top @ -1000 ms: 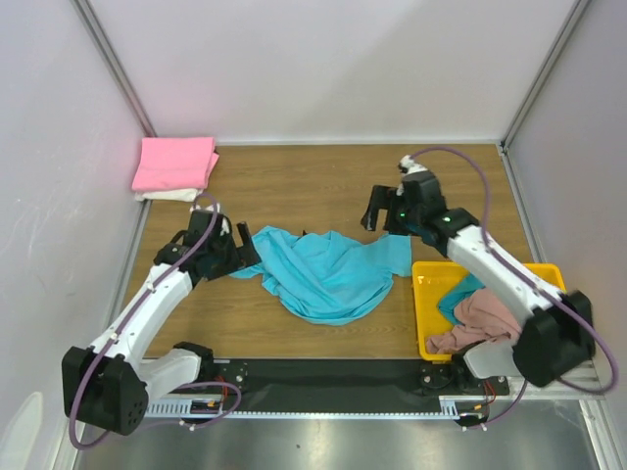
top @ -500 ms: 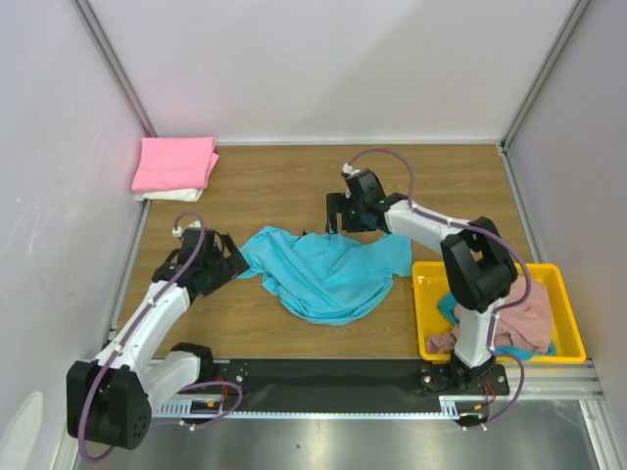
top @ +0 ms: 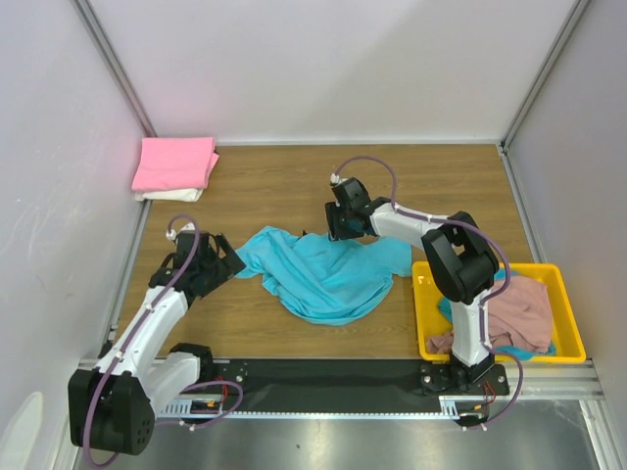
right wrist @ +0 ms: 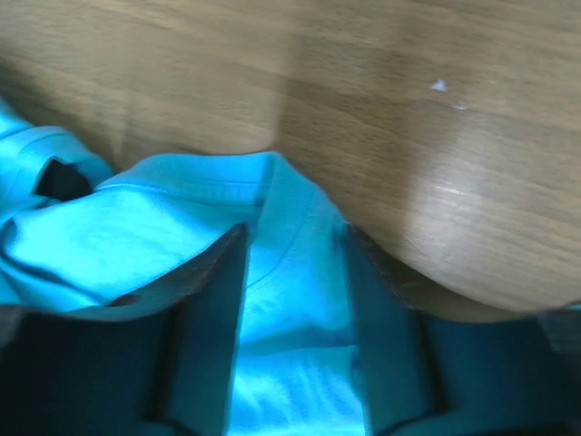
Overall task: Fold and stack the t-shirts
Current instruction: Flatten the tshirt out
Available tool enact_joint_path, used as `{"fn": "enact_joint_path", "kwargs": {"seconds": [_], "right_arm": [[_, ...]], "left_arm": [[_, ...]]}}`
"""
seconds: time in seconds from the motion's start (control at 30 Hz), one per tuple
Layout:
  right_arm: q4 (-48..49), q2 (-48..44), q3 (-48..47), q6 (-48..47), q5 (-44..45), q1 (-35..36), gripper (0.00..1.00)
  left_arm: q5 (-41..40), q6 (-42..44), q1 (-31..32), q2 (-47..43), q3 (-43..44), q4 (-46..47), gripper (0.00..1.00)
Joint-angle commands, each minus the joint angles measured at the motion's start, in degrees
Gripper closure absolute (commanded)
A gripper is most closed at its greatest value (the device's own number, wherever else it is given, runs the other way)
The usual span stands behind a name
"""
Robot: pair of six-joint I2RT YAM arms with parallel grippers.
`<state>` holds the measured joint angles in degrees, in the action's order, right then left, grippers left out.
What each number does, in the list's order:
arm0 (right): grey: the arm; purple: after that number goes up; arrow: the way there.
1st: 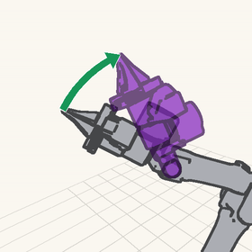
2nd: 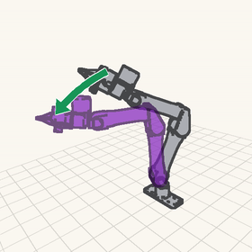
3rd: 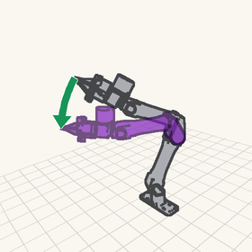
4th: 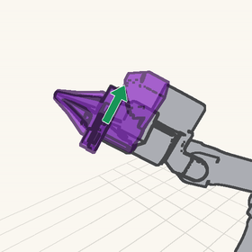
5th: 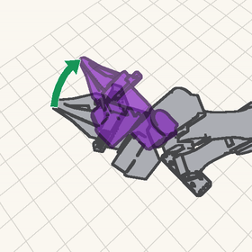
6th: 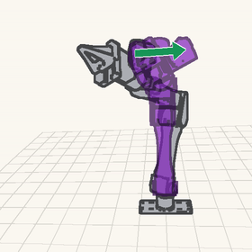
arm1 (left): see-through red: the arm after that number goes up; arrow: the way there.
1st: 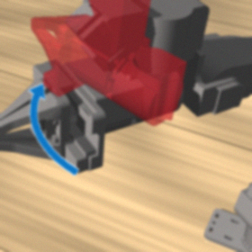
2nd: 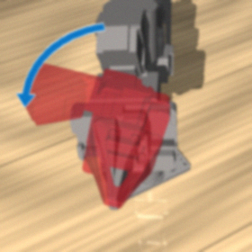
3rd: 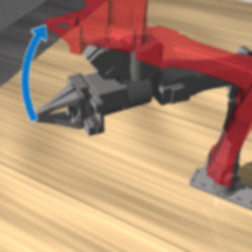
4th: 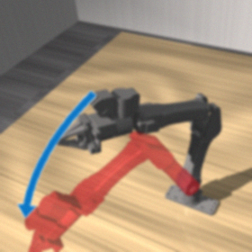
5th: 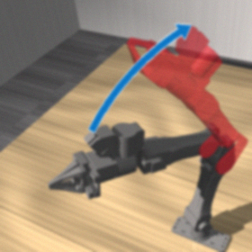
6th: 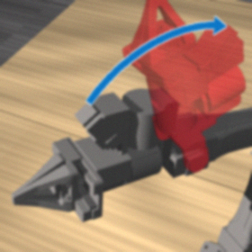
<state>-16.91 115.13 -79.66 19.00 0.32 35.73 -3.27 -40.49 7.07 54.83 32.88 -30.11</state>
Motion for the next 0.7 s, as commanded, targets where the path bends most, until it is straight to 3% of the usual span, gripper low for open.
{"fn": "enact_joint_path", "kwargs": {"seconds": [0.0,0.03,0.07,0.1,0.13,0.17,0.4,0.67], "right_arm": [[-0.67,1.23,-2.69,-1.51,2.67,0.05,0.52],[-0.93,1.50,-2.70,-1.78,2.32,-0.04,0.58],[-1.81,1.50,-2.87,-1.95,2.32,-0.04,0.77],[-2.08,1.33,-2.78,-2.04,3.19,0.05,0.88],[-2.34,0.63,-2.35,-1.95,3.81,0.05,0.97],[-2.86,0.10,-2.08,-1.87,4.60,-0.04,1.00],[-4.01,-8.78,4.68,-1.96,13.03,-0.30,1.00],[-7.09,-18.62,17.23,3.58,15.94,-3.55,1.00]], "left_arm": [[0.28,-0.29,-1.00,-1.39,-0.63,2.16,0.01],[0.28,-0.29,-1.09,-1.39,-0.63,2.16,0.01],[0.28,-0.29,-1.18,-1.39,-0.54,2.16,0.01],[0.28,-0.20,-1.36,-1.39,-0.54,2.16,0.01],[0.28,-0.20,-1.44,-1.39,-0.45,2.16,0.01],[0.37,-0.12,-1.53,-1.39,-0.37,2.16,0.01],[1.33,0.50,-2.15,-1.66,0.08,2.68,0.01],[2.21,0.32,-2.41,-0.60,-0.01,3.83,0.01]]}}
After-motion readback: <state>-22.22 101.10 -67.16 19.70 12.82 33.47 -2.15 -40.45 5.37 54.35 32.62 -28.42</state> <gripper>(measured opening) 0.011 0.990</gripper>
